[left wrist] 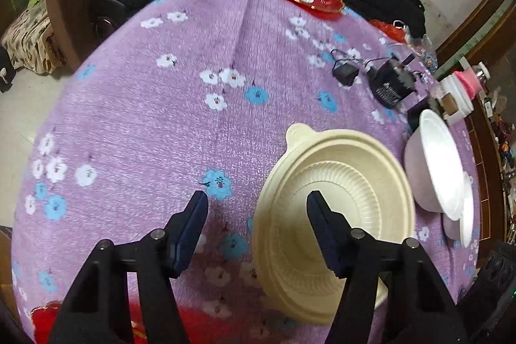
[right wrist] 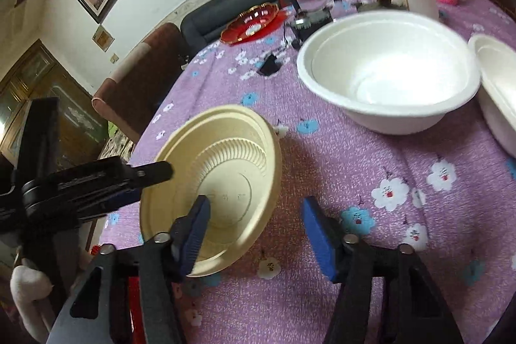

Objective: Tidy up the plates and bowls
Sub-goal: 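Carry the cream bowl and lower it onto the stacked red plates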

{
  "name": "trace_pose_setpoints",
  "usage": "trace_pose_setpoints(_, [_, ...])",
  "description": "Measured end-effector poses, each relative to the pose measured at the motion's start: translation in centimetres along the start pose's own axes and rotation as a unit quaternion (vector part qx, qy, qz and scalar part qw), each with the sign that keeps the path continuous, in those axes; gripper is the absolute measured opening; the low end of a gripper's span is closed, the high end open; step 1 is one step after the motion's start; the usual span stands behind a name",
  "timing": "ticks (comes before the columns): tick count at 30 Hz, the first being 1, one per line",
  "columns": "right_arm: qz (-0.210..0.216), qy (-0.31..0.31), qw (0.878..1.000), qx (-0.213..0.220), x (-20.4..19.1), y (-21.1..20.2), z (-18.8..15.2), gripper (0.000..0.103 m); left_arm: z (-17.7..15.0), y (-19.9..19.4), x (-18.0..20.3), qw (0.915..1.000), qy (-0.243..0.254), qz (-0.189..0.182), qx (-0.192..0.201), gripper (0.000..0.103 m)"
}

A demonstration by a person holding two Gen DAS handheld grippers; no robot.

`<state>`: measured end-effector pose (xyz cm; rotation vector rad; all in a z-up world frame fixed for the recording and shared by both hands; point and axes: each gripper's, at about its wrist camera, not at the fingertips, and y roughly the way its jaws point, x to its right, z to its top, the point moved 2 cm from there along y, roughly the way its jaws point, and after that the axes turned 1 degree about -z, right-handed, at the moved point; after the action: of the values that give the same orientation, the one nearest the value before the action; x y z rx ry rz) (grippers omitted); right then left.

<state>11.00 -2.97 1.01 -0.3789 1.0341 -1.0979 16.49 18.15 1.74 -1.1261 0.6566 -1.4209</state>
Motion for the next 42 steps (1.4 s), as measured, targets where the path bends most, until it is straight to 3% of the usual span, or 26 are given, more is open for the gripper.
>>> trace_pose_setpoints(7, [0.019,0.014,1.0,-0.015,0.6,1.2,-0.3,0.051,-0.1,0.8,1.3,0.9994,0.032,0.014,-0.007,0.063])
trace_pose_setpoints(9, [0.021,0.011,1.0,-0.014,0.6,1.2,-0.3,0.05,-0.1,1.0,1.7,0.999,0.042,0.015,-0.011,0.053])
trace_pose_setpoints(11, [0.03,0.007,0.999,-0.012,0.4,1.1,-0.4,0.041,-0.4,1.3,2.2,0.9982,0.054,0.018,-0.02,0.025])
trace_pose_setpoints(14, [0.015,0.003,1.0,-0.001,0.4,0.6,-0.4,0.031,-0.6,1.1,2.4,0.9975,0.062,0.034,-0.012,0.016])
trace_pose_setpoints(18, [0.024,0.009,1.0,0.008,0.2,-0.4,-0.3,0.024,-1.0,-1.3,2.3,0.9979,0.06,0.024,0.009,0.016])
trace_pose_setpoints(23, [0.04,-0.033,0.998,0.029,-3.3,-3.4,-0.6,0.023,-2.9,-7.1,1.7,0.9947,0.075,0.048,0.05,0.016])
trace_pose_setpoints(30, [0.092,-0.078,0.993,-0.002,-8.2,-6.2,-3.8,0.023,-7.7,-14.0,-1.9,0.9942,0.056,0.052,0.076,0.017])
trace_pose_setpoints(35, [0.096,-0.113,0.988,-0.033,-10.9,-6.2,-7.1,0.023,-11.4,-14.7,-5.2,0.9955,0.027,0.061,0.068,0.017])
trace_pose_setpoints(42, [0.071,-0.164,0.981,-0.075,-13.1,-4.1,-11.4,0.023,-15.0,-12.1,-10.2,0.9957,-0.022,0.083,0.033,0.017])
